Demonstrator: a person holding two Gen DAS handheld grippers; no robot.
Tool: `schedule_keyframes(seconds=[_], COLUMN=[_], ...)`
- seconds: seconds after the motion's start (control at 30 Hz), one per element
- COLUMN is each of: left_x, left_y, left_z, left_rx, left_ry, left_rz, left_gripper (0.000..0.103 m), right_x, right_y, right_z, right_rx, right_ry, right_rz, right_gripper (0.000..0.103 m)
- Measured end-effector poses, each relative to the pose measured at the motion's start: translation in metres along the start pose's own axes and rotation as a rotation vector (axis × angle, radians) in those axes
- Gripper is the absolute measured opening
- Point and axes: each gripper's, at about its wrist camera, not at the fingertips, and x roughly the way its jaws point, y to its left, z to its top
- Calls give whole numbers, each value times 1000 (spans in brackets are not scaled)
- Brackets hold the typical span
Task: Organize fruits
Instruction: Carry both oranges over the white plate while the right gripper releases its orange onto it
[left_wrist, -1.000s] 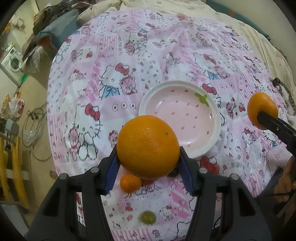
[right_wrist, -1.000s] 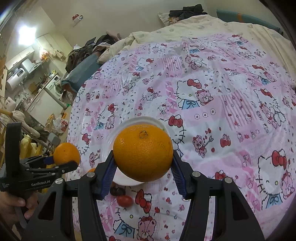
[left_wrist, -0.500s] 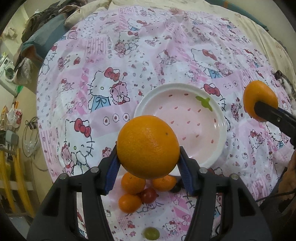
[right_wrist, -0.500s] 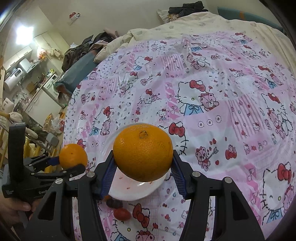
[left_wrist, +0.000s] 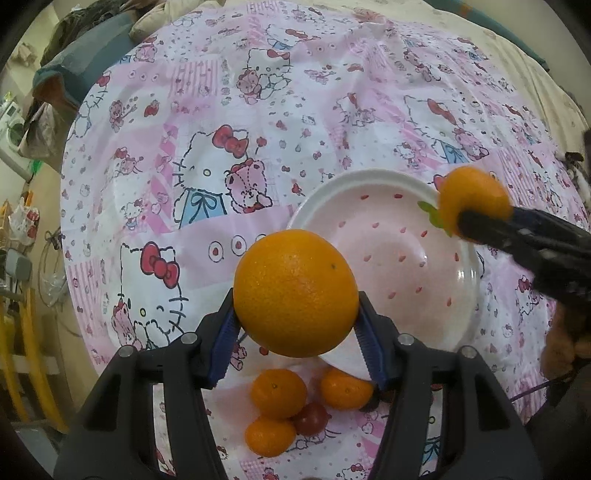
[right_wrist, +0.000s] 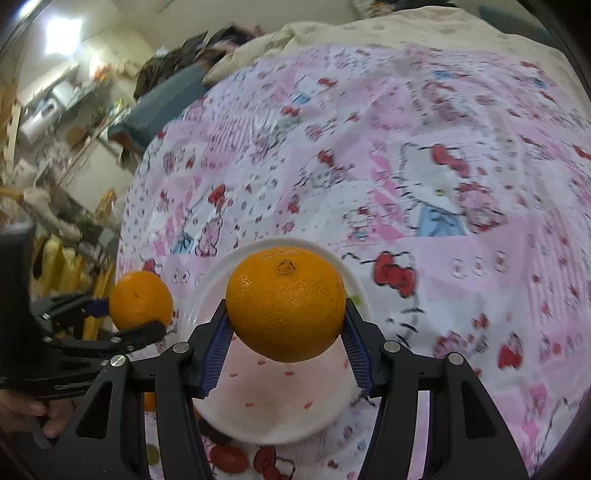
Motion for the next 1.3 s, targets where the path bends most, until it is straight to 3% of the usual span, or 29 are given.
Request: schedule_keyframes(seconds=[0.1,0.23,0.33,0.53,0.83,0.97,1.3], left_x=[2,2,5,9,9,10,17], left_y=[6,8,7,7,10,9,-6], left_z=[4,7,8,8,7,9,17], left_rx=[-14,-6,-5,-15,-36,-39,-6], left_ry=[1,-14,-10,-1,-6,-13,-56], left_rz=[2,7,6,1,7,10,-12], left_gripper=[55,55,55,55,55,55,55], right_x=[24,50,62,69,70,60,8], right_y=[5,11,13,15,15,12,-19], right_z=[3,1,0,-7,-7,-7,3], right_rx=[-41,-120,-165,-227,-207,-179,-8], right_ry=[44,84,95,98,101,77,-27], right_rz=[-9,-83,-149,-198,-185,-167,-103], right_gripper=[59,59,59,62,65,82,82])
